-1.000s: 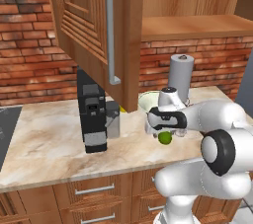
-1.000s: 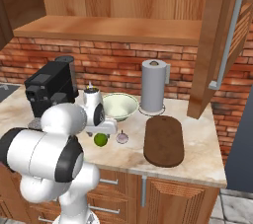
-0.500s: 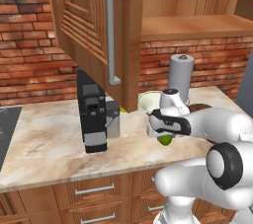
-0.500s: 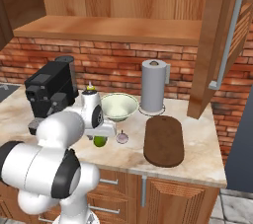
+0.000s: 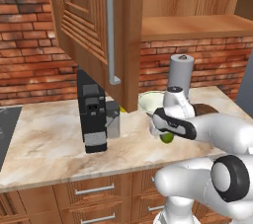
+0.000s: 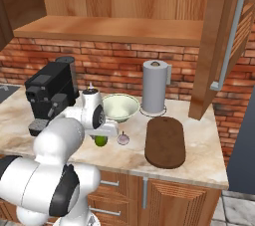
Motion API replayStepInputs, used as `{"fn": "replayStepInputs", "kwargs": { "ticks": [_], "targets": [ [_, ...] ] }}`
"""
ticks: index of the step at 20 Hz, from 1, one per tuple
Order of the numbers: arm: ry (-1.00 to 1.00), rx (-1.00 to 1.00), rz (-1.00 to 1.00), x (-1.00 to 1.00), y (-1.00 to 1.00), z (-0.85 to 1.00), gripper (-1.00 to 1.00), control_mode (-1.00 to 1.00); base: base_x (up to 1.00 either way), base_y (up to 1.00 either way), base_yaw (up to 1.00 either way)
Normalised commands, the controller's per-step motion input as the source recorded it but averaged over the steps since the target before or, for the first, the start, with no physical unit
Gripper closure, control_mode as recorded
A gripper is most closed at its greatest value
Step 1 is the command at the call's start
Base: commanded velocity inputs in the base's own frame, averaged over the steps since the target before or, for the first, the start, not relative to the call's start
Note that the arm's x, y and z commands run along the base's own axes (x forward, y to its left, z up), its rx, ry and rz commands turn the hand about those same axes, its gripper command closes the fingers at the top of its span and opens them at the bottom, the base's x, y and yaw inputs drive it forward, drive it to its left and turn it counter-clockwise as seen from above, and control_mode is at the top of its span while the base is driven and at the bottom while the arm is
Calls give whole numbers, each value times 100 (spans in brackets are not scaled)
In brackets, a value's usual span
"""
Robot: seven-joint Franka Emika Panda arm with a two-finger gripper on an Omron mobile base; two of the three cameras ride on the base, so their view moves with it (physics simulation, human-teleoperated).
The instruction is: Open the cabinet. Place the bowl and condiment on the counter. Then place the lime and garlic on the cutting board.
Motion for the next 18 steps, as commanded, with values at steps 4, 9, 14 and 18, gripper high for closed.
{"fn": "replayStepInputs", "kwargs": {
  "ticks": [4, 9, 14, 18],
  "targets": [
    [-7, 0, 0, -40, -37, 78, 100, -100, 0, 0, 0],
    [-5, -1, 0, -41, -87, 63, 100, -100, 0, 0, 0],
    [-8, -3, 0, -12, -100, 46, 100, -100, 0, 0, 0],
    [-1, -6, 0, 9, -100, 27, 100, -100, 0, 0, 0]
  ]
}}
